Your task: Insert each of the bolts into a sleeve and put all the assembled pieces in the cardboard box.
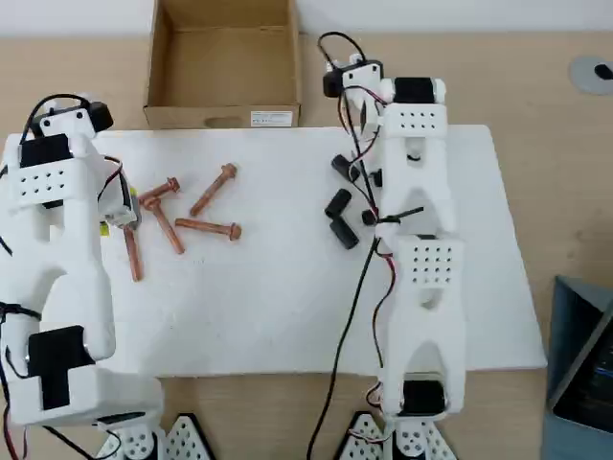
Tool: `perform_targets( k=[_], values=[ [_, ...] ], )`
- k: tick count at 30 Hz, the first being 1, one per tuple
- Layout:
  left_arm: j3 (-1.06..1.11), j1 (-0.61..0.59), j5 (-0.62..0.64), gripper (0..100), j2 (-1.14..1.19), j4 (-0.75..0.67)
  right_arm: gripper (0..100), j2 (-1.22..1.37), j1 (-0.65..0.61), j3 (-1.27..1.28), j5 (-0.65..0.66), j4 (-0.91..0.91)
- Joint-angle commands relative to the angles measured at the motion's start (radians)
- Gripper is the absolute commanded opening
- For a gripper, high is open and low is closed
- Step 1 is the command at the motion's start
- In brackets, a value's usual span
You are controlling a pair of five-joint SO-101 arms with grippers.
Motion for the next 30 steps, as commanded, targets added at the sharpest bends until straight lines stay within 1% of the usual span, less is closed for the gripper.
perform_targets(
  k=[1, 7, 13, 15, 18, 19, 22, 27, 30],
  values=[
    [-0.051, -0.006, -0.008, 13, -0.004, 0.008, 13.4, 0.024, 0.033, -0.036, -0.021, -0.003],
    [-0.002, -0.006, -0.008, 13, -0.004, 0.006, 13.3, 0.064, 0.051, -0.036, -0.021, -0.011],
    [0.008, -0.008, -0.008, 13, -0.004, 0.000, 13.0, 0.084, 0.031, -0.035, -0.018, -0.035],
    [0.005, -0.008, -0.008, 13, -0.004, 0.000, 10.2, 0.085, 0.018, -0.035, -0.009, -0.043],
    [0.006, -0.008, -0.008, 13, -0.004, 0.000, 1.9, 0.084, -0.002, -0.035, 0.008, -0.041],
    [0.008, -0.008, -0.008, 13, -0.004, 0.000, 0.7, 0.082, -0.007, -0.035, 0.011, -0.040],
    [0.008, -0.008, -0.008, 13, -0.004, 0.002, 1.0, 0.074, -0.012, -0.054, 0.017, -0.017],
    [0.000, -0.008, -0.008, 13, -0.010, 0.005, 1.0, 0.030, -0.010, -0.196, 0.015, 0.072],
    [-0.002, -0.003, -0.008, 13, -0.012, 0.005, 1.0, -0.038, -0.004, -0.208, 0.015, 0.074]
  ],
)
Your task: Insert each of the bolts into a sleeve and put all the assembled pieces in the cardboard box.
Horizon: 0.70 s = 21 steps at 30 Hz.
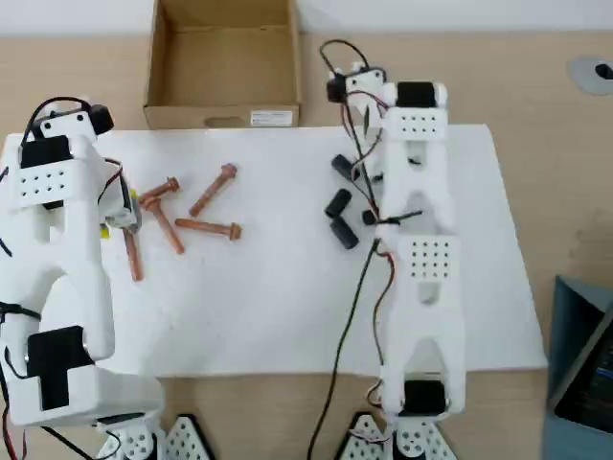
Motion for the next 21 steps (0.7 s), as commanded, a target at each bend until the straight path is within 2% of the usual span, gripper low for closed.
perform_targets(
  k=[1, 5, 8, 11, 14, 21],
  values=[
    [-0.017, -0.003, -0.008, 13, -0.012, 0.005, 1.0, -0.160, -0.013, -0.054, 0.003, 0.026],
    [-0.034, -0.003, -0.008, 13, -0.013, 0.009, 1.0, -0.352, -0.008, 0.070, 0.003, 0.026],
    [-0.114, 0.011, -0.032, 13, -0.012, 0.066, 1.0, -0.507, -0.002, 0.226, 0.003, 0.026],
    [-0.196, 0.069, -0.101, 13, -0.002, 0.138, 1.0, -0.667, 0.027, 0.406, 0.000, 0.025],
    [-0.209, 0.133, -0.140, 13, -0.002, 0.140, 1.0, -0.816, 0.059, 0.573, -0.002, 0.025],
    [-0.275, 0.249, -0.146, 13, -0.001, 0.140, 1.0, -1.129, 0.136, 0.880, -0.002, 0.017]
  ],
)
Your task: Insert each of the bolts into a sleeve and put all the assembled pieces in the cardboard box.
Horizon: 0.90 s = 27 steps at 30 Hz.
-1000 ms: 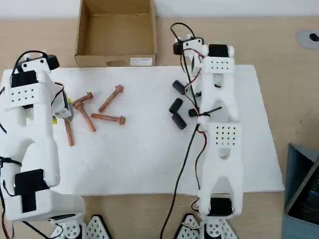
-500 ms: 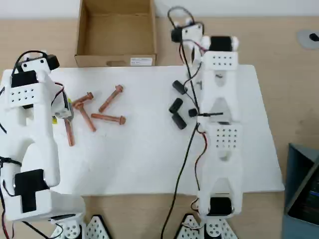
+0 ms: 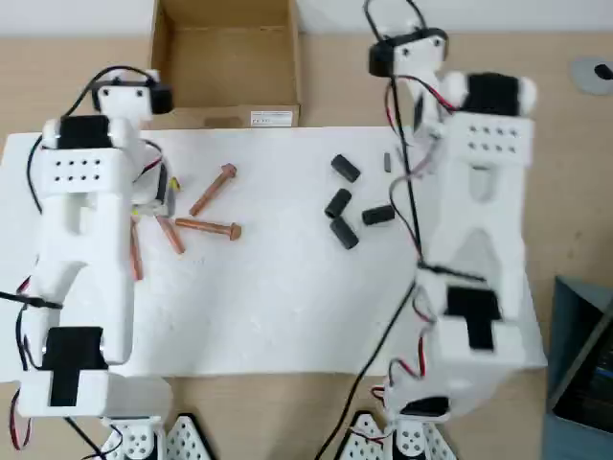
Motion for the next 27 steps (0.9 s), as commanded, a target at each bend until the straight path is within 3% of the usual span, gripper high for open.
perform_targets(
  k=[1, 7, 17, 27],
  values=[
    [-0.078, 0.054, -0.006, 13, 0.001, -0.008, 1.0, -0.214, 0.045, 0.127, 0.002, 0.017],
    [-0.130, 0.114, -0.055, 13, 0.110, -0.046, 1.0, -0.440, 0.102, 0.387, 0.005, -0.015],
    [-0.420, 0.138, -0.104, 13, 0.406, -0.037, 1.0, -0.768, 0.125, 0.797, 0.038, -0.104],
    [-0.551, 0.206, -0.110, 13, 0.547, -0.068, 1.0, -0.886, 0.125, 0.918, 0.040, -0.112]
  ],
)
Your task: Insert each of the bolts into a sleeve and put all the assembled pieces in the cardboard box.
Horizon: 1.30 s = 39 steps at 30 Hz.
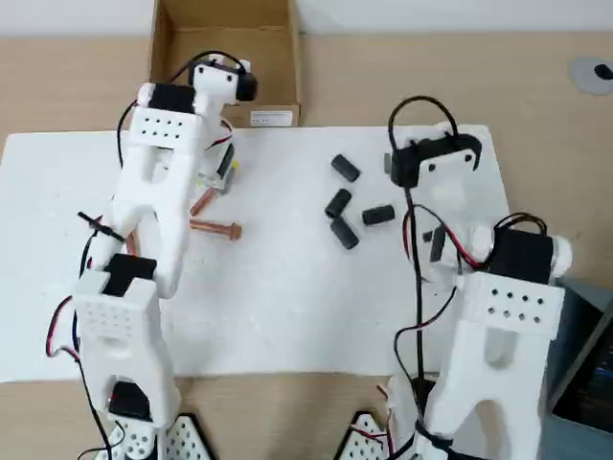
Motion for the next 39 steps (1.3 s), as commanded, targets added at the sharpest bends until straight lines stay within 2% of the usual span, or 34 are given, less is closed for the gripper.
perform_targets(
  k=[1, 14, 29, 35, 39],
  values=[
    [-0.091, 0.014, -0.008, 13, 0.027, -0.029, 1.0, -0.035, 0.016, 0.002, 0.009, -0.020],
    [-0.390, -0.011, -0.011, 13, 0.300, -0.028, 1.0, -0.033, 0.016, 0.001, 0.011, -0.048],
    [-0.489, -0.028, -0.011, 13, 0.486, -0.034, 1.0, -0.033, 0.016, 0.001, 0.011, -0.048],
    [-0.520, -0.023, -0.009, 1, 0.544, -0.028, 1.0, -0.033, 0.016, 0.001, 0.011, -0.046],
    [-0.532, -0.025, -0.009, 0, 0.550, -0.026, 1.0, -0.036, 0.016, 0.001, 0.011, -0.046]
  ],
)
